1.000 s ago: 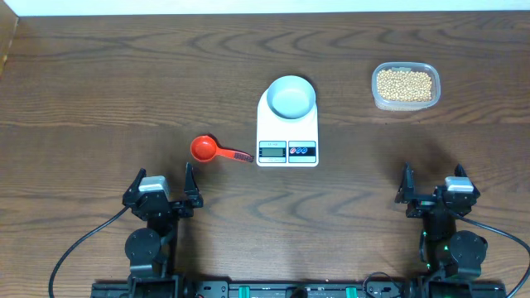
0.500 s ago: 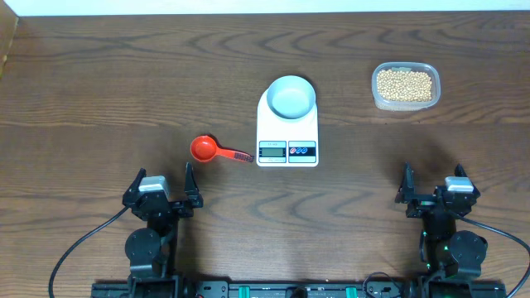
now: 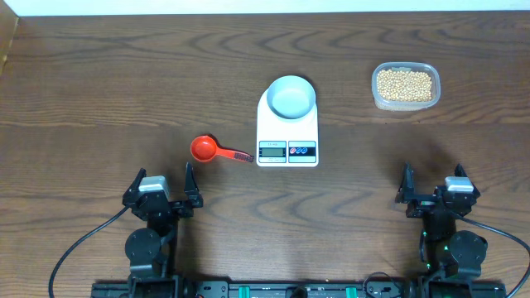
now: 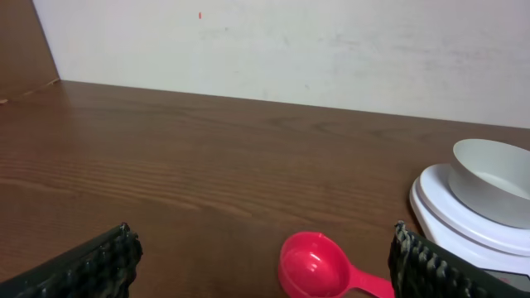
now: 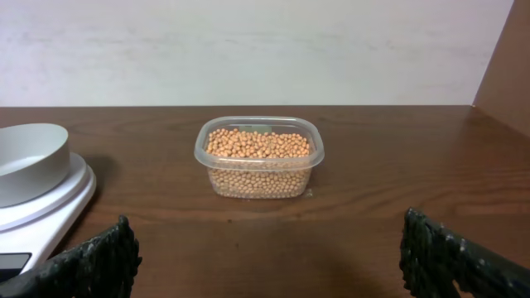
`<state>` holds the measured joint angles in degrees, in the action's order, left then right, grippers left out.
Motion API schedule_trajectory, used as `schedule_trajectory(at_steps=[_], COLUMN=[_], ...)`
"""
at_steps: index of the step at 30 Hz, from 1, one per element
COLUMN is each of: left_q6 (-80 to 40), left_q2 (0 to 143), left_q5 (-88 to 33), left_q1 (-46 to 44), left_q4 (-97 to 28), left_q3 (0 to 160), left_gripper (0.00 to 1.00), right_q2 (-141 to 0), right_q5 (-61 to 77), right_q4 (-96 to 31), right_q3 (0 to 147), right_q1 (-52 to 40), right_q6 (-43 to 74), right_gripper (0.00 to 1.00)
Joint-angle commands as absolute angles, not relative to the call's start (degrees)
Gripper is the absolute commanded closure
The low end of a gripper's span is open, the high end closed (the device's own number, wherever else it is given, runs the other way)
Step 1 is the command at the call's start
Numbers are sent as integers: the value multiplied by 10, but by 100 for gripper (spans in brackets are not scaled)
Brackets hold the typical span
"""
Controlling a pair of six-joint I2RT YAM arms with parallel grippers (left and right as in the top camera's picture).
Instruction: Scoop item into bowl and weigh 50g on scale
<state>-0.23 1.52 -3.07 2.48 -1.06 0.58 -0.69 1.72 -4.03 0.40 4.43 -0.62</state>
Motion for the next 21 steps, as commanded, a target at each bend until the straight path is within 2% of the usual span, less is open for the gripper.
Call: schedule_trajectory(at_steps=[1,21], left_q6=[-7,-7], left_q2=[15,15], left_q5=[-36,-36], left_q1=[23,23], left_q4=[-38,-38], left_q3=[3,3], left_gripper=[2,2], right_q2=[-6,-6], right_q5=[16,16], right_q4=[-43,-43], right_q3=[3,3], right_q1=[40,40], right_q6=[-3,-3], right_gripper=[1,1])
